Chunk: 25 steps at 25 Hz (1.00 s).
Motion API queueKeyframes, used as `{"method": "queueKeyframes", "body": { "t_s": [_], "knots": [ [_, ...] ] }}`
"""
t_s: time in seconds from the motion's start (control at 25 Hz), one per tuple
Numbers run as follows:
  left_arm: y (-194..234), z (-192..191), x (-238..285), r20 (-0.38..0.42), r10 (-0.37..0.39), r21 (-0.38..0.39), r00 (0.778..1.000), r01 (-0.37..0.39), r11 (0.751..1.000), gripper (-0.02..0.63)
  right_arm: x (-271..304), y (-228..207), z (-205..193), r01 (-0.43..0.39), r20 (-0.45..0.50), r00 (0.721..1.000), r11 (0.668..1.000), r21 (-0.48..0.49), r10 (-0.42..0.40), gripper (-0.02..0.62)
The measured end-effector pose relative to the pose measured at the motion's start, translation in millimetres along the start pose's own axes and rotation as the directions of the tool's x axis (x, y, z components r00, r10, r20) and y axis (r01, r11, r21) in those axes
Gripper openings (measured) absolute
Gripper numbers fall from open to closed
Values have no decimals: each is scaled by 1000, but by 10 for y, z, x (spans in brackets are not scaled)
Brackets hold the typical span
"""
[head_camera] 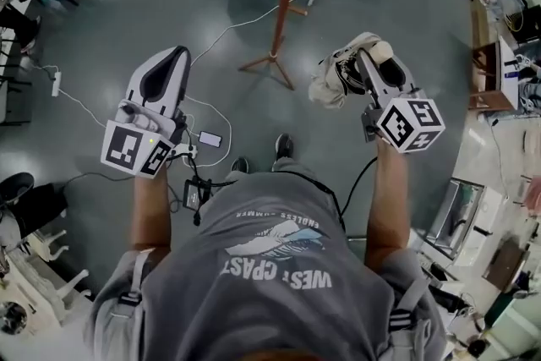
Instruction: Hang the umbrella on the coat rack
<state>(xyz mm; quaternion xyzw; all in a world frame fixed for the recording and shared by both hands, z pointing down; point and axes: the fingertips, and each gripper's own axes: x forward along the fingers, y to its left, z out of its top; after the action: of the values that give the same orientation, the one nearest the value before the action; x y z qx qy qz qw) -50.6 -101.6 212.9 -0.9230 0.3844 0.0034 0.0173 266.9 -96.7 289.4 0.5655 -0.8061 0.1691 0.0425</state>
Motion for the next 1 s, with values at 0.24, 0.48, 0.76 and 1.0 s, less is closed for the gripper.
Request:
{"method": "queueKeyframes", "body": {
  "t_s": [0.24,0.48,0.76,1.0],
  "knots": [
    [191,-124,-126,-30,97,-7,995,-98,995,21,564,-185,-230,-38,-54,998,999,-3,38,173],
    [328,-272,-151,-68,161,-16,985,-163,987,21,1017,-401,-442,-55,-91,994,998,3,56,175],
    [369,-381,-179,-106,196,-17,975,-199,980,21,1423,-606,-823,-57,-140,988,998,22,59,175],
    [401,-555,-235,-146,222,-29,964,-229,973,21,1753,-765,-1162,-46,-176,983,998,37,52,175]
  ]
}}
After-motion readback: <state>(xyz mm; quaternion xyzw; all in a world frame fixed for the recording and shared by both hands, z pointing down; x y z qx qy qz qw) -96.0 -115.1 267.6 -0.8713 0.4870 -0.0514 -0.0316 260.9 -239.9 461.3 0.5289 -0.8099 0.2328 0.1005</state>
